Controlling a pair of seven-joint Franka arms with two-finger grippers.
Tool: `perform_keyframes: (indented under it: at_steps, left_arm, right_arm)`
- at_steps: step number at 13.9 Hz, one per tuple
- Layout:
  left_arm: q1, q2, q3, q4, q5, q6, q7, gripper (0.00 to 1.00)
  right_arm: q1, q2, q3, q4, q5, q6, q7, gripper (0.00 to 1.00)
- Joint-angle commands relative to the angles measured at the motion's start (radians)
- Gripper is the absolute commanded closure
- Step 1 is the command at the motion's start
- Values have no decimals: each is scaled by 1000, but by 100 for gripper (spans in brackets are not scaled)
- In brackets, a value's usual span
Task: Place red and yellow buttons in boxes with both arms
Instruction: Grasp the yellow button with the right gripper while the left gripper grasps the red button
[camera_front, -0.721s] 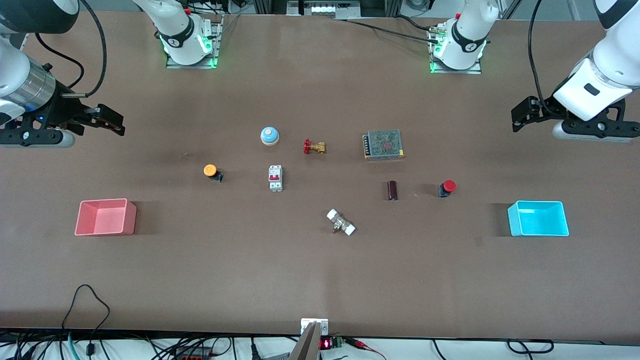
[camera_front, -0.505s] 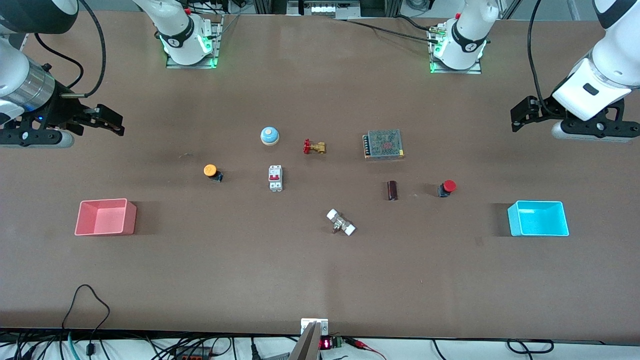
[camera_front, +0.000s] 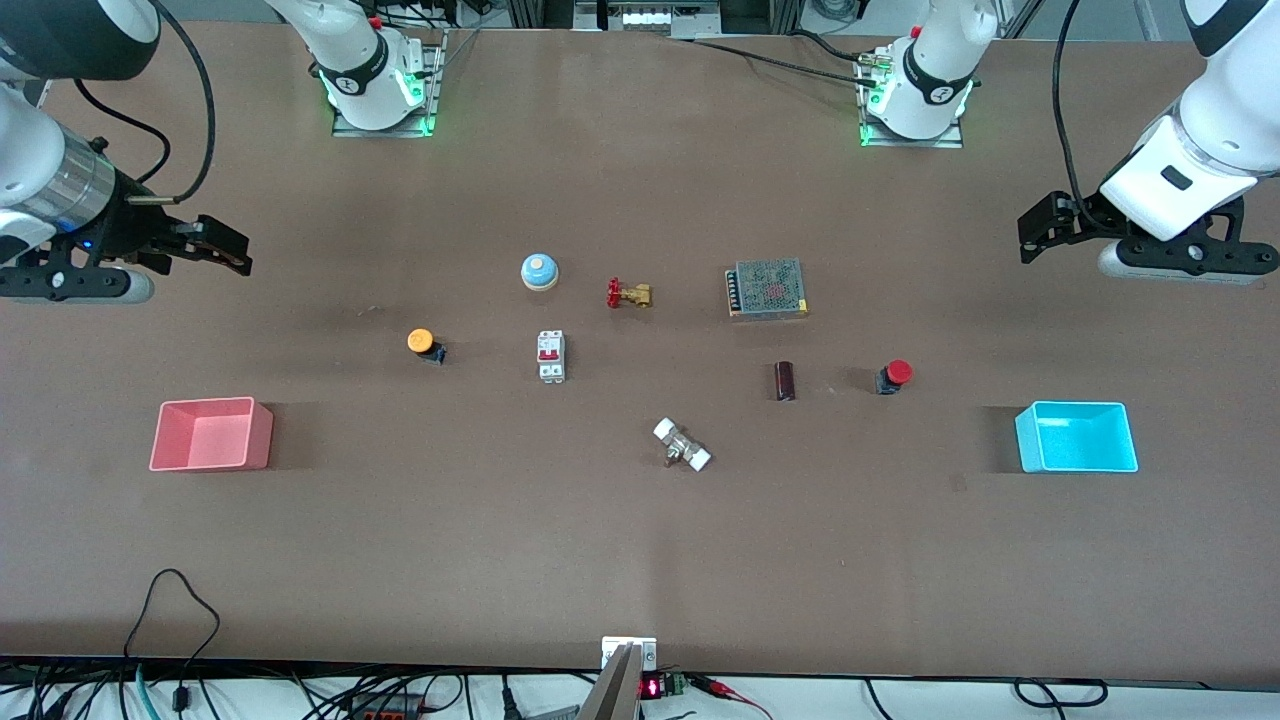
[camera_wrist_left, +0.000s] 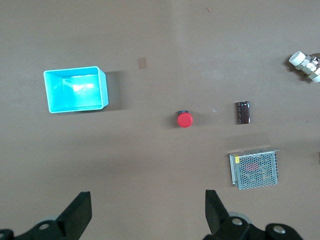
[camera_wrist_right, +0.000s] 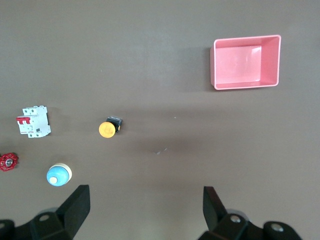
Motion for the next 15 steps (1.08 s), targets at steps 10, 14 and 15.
perform_keyframes:
  at_steps: [10, 14, 15]
  left_arm:
    - [-9, 309, 0, 182, 6, -101, 3, 0]
    - [-25, 486, 0, 240, 6, -1, -3, 0]
    - [-28, 494, 0, 188, 6, 71, -5, 0]
  right_arm:
    - [103, 136, 1, -291, 10, 482, 131, 0]
    - [200, 214, 1, -308, -7, 602, 278, 0]
    - [208, 228, 1, -322, -9, 625, 298, 0]
